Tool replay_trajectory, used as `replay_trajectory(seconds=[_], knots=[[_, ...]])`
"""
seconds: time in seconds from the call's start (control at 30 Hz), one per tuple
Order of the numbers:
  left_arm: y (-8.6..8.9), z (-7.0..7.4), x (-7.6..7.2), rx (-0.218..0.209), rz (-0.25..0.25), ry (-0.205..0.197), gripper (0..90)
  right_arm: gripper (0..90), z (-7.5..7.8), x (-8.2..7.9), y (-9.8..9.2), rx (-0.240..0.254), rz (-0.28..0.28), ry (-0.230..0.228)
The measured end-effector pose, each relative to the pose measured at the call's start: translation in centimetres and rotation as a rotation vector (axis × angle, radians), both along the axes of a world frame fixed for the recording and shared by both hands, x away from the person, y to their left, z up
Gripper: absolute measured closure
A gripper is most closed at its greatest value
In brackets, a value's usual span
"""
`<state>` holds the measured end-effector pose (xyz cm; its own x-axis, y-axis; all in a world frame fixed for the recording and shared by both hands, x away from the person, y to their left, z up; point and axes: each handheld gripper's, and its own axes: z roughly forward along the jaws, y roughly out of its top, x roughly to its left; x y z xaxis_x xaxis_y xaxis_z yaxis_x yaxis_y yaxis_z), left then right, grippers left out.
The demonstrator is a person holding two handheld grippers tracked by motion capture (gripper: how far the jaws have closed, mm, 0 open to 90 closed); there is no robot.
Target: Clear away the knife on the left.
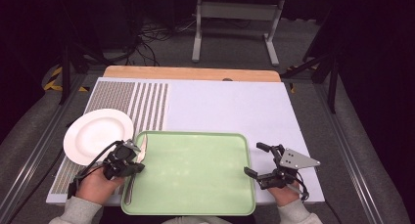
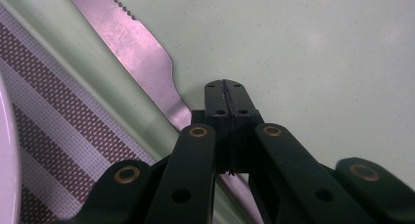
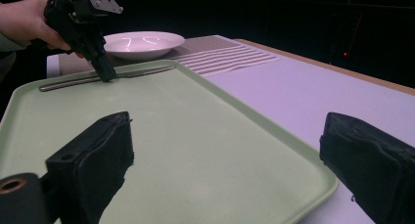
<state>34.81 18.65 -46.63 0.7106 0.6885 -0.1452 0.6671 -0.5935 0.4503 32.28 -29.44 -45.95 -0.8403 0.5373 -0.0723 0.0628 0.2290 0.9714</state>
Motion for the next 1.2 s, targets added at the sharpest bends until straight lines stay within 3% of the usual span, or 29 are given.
replay_trajectory(seconds=[0.13,0.2,0.27,0.33,0.37,0.4,0.43,0.5,0.53,0.57,0.6,0.73,0.8,0.83,1.07,1.17,1.2], knots=[[-0.1,0.1,-0.1,0.017,-0.007,-0.007,89.7,6.2,0.0,0.0,0.0,0.000,0.000,0.000],[0.0,0.2,-0.2,0.005,-0.015,-0.013,86.8,6.2,0.0,0.0,0.0,0.000,0.000,0.000],[0.2,0.6,-0.3,-0.029,-0.026,-0.031,76.6,6.2,0.0,0.0,0.0,0.001,0.001,0.000],[0.5,1.0,-0.4,-0.074,-0.053,-0.073,66.0,6.2,0.1,-0.1,0.0,-0.001,0.002,0.000],[0.6,1.2,-0.6,-0.093,-0.072,-0.115,60.0,6.2,0.1,-0.1,0.0,-0.003,0.000,-0.001],[0.7,1.4,-0.8,-0.103,-0.091,-0.164,52.3,6.2,0.1,-0.1,0.0,-0.002,0.001,-0.002],[0.7,1.4,-0.8,-0.103,-0.091,-0.164,44.4,6.2,0.1,-0.1,0.0,-0.002,0.001,-0.002],[1.1,1.9,-1.3,-0.135,-0.113,-0.228,33.3,6.2,0.1,-0.1,0.0,-0.001,0.001,-0.001],[1.1,1.9,-1.3,-0.135,-0.113,-0.228,28.1,6.2,0.1,-0.1,0.1,0.000,0.002,-0.001],[1.3,2.1,-1.5,-0.159,-0.120,-0.247,24.9,6.2,0.1,-0.1,0.1,0.000,0.002,-0.002],[1.9,2.2,-1.8,-0.211,-0.145,-0.297,22.1,6.2,0.1,-0.1,0.1,0.002,0.003,-0.002],[3.2,2.2,-2.5,-0.348,-0.165,-0.367,13.7,6.2,0.2,-0.2,0.1,0.004,0.001,-0.003],[3.8,2.1,-2.9,-0.381,-0.180,-0.421,10.6,6.2,0.2,-0.2,0.1,0.002,0.001,-0.004],[3.8,2.1,-2.9,-0.381,-0.180,-0.421,9.6,6.2,0.2,-0.2,0.1,0.002,0.001,-0.004],[6.2,0.5,-4.1,-0.531,-0.184,-0.557,4.6,6.1,0.2,-0.2,0.1,0.005,0.002,-0.004],[7.2,-0.4,-4.4,-0.562,-0.176,-0.593,3.0,6.1,0.2,-0.2,0.1,0.008,0.003,-0.003],[7.6,-0.9,-4.6,-0.596,-0.164,-0.589,3.0,6.1,0.2,-0.2,0.1,0.008,0.003,-0.003]])
